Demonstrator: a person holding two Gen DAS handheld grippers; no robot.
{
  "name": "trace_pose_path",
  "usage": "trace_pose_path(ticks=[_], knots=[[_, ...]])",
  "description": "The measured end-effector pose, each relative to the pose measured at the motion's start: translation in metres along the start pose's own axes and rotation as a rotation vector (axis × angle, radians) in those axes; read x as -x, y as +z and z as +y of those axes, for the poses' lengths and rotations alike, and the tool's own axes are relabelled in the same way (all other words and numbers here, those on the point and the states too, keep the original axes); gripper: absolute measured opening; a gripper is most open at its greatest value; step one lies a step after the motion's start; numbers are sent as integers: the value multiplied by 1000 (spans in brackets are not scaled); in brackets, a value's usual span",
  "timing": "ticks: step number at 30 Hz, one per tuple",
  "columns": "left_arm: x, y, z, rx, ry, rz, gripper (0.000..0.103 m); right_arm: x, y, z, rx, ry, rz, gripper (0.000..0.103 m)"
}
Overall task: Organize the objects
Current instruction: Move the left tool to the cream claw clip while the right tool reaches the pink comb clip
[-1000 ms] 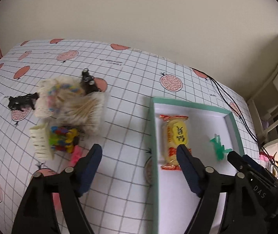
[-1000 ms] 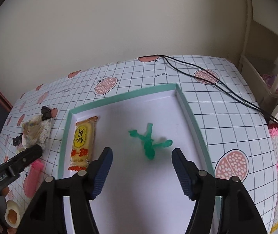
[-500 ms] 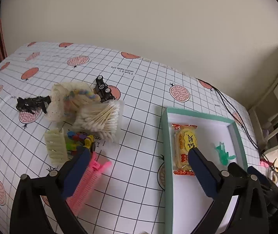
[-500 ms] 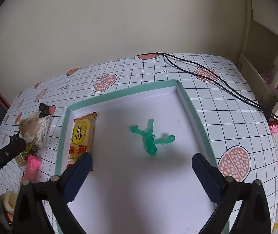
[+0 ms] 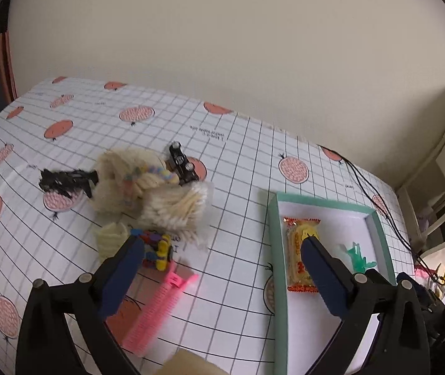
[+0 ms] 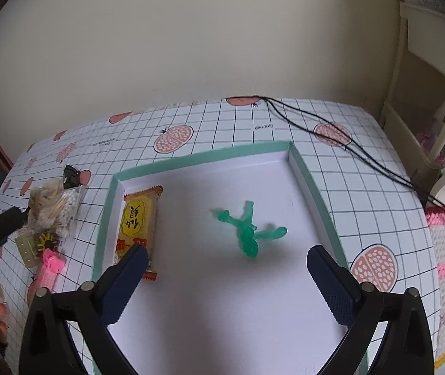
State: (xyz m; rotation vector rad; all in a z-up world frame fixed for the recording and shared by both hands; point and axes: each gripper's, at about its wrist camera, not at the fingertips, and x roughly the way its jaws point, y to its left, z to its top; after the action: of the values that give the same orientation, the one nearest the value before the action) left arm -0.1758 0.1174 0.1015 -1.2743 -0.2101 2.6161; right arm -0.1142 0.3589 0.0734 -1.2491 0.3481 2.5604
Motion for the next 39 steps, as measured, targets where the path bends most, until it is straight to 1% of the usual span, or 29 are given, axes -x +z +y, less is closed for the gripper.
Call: trace_pose_path(ticks=[3, 6, 8, 11, 16, 18, 22, 25, 28, 31, 34, 36, 39], knots=[[8, 6, 10, 26, -27, -18, 100, 4, 2, 3, -5, 1, -16, 103], [17, 13, 25, 60, -75, -34, 100, 8, 5, 8, -15, 16, -23, 103], [23, 18, 35, 80, -91, -48, 100, 13, 7, 16, -11, 38, -37, 103], [31, 23, 52, 101, -58, -61, 100, 21, 10, 35, 18, 56, -63, 103], [36, 25, 85, 100, 49, -58, 100, 32, 11, 78, 80, 117, -91, 103], [36, 25, 98, 113, 71, -61, 100, 32, 9, 96, 103, 143, -86, 103], [35, 24, 126, 166, 90, -50, 100, 27, 2, 132, 151, 178, -51, 103], [31, 22, 135, 176, 99, -39, 100, 16, -7, 162, 189, 195, 9, 103], [21, 18, 138, 181, 97, 3, 100, 2, -17, 182, 211, 205, 67, 103], [8, 14, 141, 191, 94, 50, 100, -12, -28, 197, 227, 209, 125, 103], [-1, 10, 141, 177, 99, 85, 100, -24, -37, 206, 232, 207, 180, 102], [-6, 9, 140, 167, 106, 101, 100, -31, -42, 211, 237, 208, 203, 102], [-9, 8, 139, 164, 95, 114, 100, -37, -46, 215, 234, 226, 228, 101]])
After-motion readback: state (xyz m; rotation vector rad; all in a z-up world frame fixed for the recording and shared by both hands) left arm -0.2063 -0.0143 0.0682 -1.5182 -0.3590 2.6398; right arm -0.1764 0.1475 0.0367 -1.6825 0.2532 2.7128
